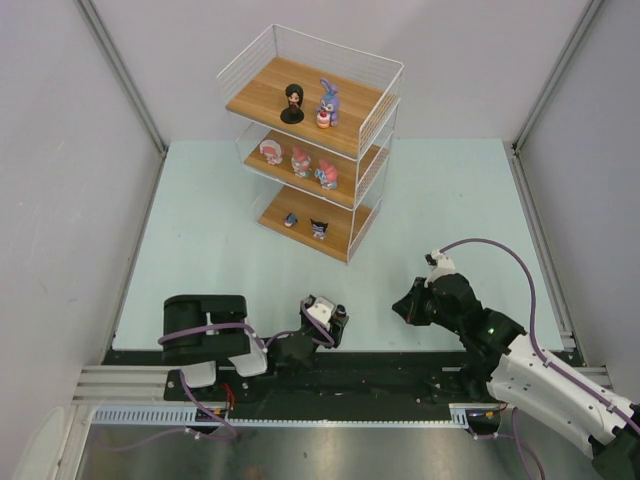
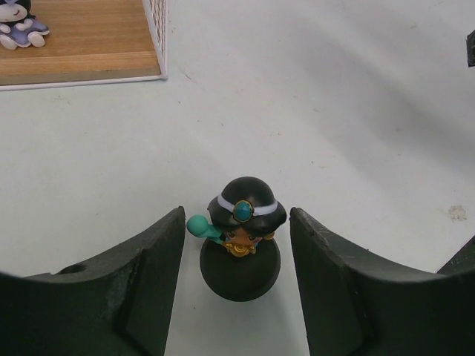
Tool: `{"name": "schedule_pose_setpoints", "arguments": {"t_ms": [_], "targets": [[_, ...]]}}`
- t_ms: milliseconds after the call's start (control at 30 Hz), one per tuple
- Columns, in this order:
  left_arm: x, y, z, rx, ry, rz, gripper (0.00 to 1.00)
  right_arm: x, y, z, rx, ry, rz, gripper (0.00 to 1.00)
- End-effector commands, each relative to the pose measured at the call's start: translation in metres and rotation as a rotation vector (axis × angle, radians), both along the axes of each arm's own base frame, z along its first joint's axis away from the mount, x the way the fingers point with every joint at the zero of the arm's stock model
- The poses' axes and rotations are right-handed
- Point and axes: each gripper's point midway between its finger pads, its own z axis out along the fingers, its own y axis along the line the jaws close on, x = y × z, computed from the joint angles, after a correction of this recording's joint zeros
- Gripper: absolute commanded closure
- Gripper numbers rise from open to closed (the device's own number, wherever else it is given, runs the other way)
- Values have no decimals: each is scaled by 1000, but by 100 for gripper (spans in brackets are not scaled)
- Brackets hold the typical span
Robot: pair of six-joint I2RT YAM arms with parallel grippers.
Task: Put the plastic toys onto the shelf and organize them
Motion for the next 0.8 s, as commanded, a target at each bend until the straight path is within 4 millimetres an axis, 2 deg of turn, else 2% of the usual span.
{"name": "schedule_pose_setpoints", "arguments": {"t_ms": [0,367,567,600,767], "targets": [[9,-21,92,-408,-109,11,37,3,2,5,13,-22,9,100],[16,-30,89,-411,-107,10,39,4,0,4,11,-14,15,100],[19,-31,87,-413,-103,13,56,4,-1,3,10,-10,11,100],[18,-31,87,-412,-102,12,62,4,-1,3,10,-11,12,100],[18,-29,86,-417,-96,17,64,4,-1,2,7,-7,11,100]]}}
